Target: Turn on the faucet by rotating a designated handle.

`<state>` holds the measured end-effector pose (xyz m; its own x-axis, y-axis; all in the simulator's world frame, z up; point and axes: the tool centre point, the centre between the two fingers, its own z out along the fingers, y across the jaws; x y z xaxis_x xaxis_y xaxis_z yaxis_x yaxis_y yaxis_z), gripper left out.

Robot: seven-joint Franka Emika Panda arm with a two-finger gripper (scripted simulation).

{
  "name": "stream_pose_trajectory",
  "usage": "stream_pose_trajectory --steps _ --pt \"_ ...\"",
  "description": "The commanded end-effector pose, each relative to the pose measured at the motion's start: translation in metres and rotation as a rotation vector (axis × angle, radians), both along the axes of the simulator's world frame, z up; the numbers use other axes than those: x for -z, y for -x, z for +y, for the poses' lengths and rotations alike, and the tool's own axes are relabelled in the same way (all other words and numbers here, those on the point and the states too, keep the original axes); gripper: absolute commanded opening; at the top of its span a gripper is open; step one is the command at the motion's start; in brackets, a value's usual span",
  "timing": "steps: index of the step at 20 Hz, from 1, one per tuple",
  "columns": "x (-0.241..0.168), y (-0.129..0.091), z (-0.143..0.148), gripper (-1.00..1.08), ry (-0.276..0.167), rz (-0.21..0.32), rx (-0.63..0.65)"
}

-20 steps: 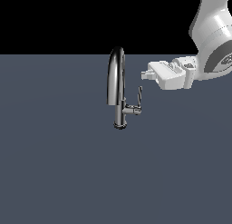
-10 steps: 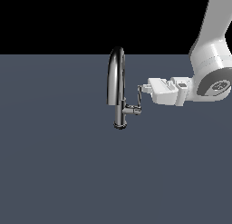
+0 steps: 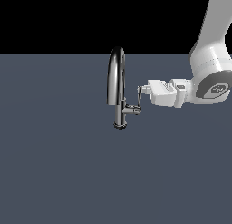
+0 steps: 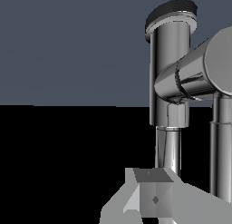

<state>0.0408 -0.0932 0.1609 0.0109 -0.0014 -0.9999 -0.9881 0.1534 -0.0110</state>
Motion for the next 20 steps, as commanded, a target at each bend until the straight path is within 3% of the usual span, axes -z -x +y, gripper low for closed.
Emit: stream_pose_trajectory --steps 1,20 --pt "0.0 0.0 0.0 -1.0 0.0 0.0 0.0" --pt "-0.006 0.053 0.008 -1.0 0.0 0.0 0.0"
